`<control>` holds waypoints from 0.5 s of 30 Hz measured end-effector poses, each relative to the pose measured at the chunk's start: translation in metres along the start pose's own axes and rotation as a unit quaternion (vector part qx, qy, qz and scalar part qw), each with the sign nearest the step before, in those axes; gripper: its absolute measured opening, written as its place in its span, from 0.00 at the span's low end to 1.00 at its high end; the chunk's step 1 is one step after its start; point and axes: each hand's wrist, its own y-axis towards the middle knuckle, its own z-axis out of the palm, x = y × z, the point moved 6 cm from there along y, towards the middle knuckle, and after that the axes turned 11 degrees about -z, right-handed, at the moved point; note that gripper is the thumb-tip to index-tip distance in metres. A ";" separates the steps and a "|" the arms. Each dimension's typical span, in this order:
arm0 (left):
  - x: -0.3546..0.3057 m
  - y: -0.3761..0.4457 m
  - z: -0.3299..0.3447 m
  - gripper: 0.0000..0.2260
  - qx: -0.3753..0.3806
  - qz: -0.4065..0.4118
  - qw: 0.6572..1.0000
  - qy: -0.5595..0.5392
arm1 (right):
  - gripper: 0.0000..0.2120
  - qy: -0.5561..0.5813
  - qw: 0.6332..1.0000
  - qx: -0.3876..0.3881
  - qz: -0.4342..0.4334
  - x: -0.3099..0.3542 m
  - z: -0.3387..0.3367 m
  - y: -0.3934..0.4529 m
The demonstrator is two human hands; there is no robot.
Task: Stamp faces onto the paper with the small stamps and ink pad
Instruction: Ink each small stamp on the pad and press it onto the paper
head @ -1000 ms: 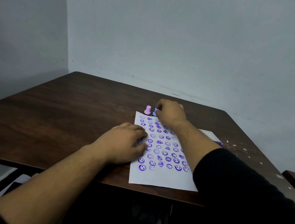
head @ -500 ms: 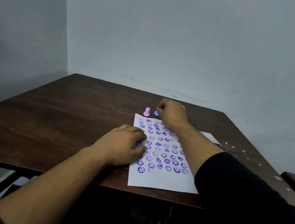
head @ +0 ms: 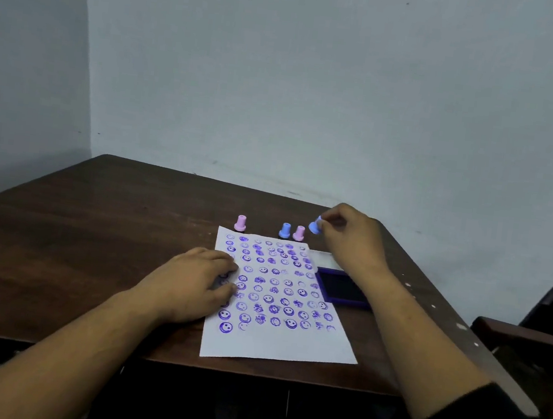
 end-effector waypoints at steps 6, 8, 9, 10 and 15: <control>-0.003 -0.003 -0.002 0.24 -0.004 -0.005 1.000 -0.007 | 0.06 -0.011 0.999 -0.030 0.042 -0.021 -0.028 -0.056; -0.005 -0.004 -0.004 0.24 -0.005 -0.005 1.000 -0.008 | 0.05 -0.029 0.998 -0.025 0.051 -0.024 -0.026 -0.066; -0.005 -0.004 -0.004 0.23 -0.004 -0.006 1.000 -0.011 | 0.04 -0.039 0.998 -0.020 0.054 -0.026 -0.023 -0.071; -0.006 -0.004 -0.005 0.23 -0.005 -0.006 1.000 -0.014 | 0.05 -0.048 0.997 -0.018 0.059 -0.028 -0.021 -0.075; -0.006 -0.004 -0.008 0.22 -0.008 -0.015 1.000 -0.023 | 0.06 -0.057 0.996 -0.021 0.067 -0.038 -0.018 -0.087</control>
